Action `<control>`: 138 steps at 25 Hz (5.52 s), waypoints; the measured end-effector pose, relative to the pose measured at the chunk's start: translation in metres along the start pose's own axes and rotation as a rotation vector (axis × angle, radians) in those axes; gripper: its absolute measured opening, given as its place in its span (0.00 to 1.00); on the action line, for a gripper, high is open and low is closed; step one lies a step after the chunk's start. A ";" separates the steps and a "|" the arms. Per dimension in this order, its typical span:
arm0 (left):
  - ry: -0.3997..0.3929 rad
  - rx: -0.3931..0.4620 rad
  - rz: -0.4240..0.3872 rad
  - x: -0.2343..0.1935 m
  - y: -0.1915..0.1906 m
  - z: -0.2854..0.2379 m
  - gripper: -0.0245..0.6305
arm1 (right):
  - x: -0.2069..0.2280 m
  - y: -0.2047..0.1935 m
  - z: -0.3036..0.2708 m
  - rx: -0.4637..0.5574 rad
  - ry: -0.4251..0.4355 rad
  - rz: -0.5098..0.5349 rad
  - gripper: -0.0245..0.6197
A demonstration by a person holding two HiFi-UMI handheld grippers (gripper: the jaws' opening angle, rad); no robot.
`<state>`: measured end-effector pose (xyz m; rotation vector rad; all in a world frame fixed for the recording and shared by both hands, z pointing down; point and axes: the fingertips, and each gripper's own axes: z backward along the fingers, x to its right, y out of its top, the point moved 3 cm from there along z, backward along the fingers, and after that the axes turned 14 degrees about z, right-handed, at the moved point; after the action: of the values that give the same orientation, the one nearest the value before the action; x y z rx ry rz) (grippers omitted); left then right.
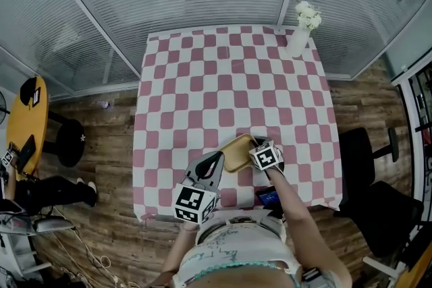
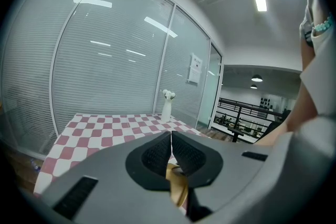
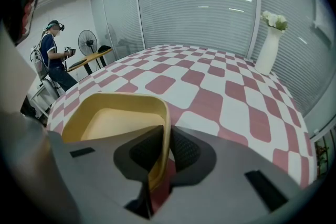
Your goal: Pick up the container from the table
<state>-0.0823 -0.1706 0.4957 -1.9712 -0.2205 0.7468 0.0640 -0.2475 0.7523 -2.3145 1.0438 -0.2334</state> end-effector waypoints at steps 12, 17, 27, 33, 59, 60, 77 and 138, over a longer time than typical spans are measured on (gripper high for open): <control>-0.007 -0.013 -0.005 0.002 -0.005 -0.002 0.06 | 0.000 0.003 0.003 0.017 -0.003 0.011 0.09; -0.004 -0.017 -0.008 0.003 -0.004 -0.001 0.06 | 0.002 -0.001 -0.003 0.028 -0.001 -0.025 0.08; -0.002 -0.030 -0.019 0.007 -0.009 0.002 0.06 | 0.006 0.000 0.001 0.024 0.015 -0.096 0.07; 0.001 -0.031 -0.022 0.009 -0.013 0.008 0.06 | 0.003 0.001 0.009 0.031 0.022 -0.134 0.06; 0.079 -0.074 -0.025 -0.014 -0.036 0.025 0.06 | 0.000 0.039 0.073 0.158 0.011 -0.119 0.06; 0.083 -0.074 -0.023 -0.015 -0.036 0.025 0.06 | -0.001 0.040 0.076 0.165 0.012 -0.119 0.06; 0.144 -0.080 -0.004 -0.037 -0.044 0.033 0.06 | -0.001 0.106 0.155 0.336 -0.054 -0.058 0.06; 0.108 -0.021 -0.011 -0.012 -0.030 0.034 0.06 | -0.014 0.189 0.335 0.851 -0.222 0.056 0.06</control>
<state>-0.1075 -0.1357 0.5143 -2.0221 -0.1743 0.6312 0.0635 -0.1890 0.3716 -1.4996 0.7003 -0.3140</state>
